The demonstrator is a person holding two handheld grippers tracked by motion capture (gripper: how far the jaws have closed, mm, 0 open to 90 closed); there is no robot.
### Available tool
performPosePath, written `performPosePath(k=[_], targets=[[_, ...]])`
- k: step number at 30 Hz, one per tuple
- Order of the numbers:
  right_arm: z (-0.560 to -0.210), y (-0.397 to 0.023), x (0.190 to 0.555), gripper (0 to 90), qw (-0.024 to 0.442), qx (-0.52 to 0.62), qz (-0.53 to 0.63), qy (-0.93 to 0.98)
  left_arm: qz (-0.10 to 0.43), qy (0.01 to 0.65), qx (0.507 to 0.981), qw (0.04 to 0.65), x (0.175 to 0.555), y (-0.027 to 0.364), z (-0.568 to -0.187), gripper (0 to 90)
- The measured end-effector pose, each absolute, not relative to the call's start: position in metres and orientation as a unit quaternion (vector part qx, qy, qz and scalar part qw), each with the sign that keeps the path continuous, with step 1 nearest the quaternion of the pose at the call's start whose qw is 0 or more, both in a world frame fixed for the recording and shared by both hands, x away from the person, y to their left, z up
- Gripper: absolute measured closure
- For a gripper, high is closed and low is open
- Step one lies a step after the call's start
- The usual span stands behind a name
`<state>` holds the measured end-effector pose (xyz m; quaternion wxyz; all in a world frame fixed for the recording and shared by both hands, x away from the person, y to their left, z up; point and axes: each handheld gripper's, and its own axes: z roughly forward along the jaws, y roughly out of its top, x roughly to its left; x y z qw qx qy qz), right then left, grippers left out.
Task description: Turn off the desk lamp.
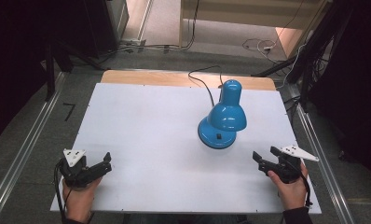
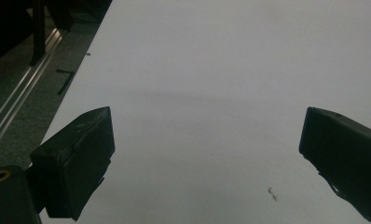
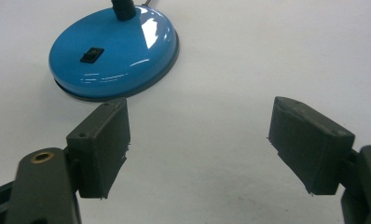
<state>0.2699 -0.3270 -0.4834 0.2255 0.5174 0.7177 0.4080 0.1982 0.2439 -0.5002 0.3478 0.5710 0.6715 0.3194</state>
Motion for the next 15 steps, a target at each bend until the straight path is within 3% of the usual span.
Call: performPosePath(k=[12,15], targets=[[-0.484,-0.350,0.264,18.9,0.244,0.534,0.397,0.706,0.320,0.672,0.571,0.347,0.198,0.244,-0.501,4.0],[-0.493,-0.359,0.268,14.3,0.258,0.551,0.374,0.700,0.320,0.670,0.572,0.348,0.199,0.243,-0.501,3.9]])
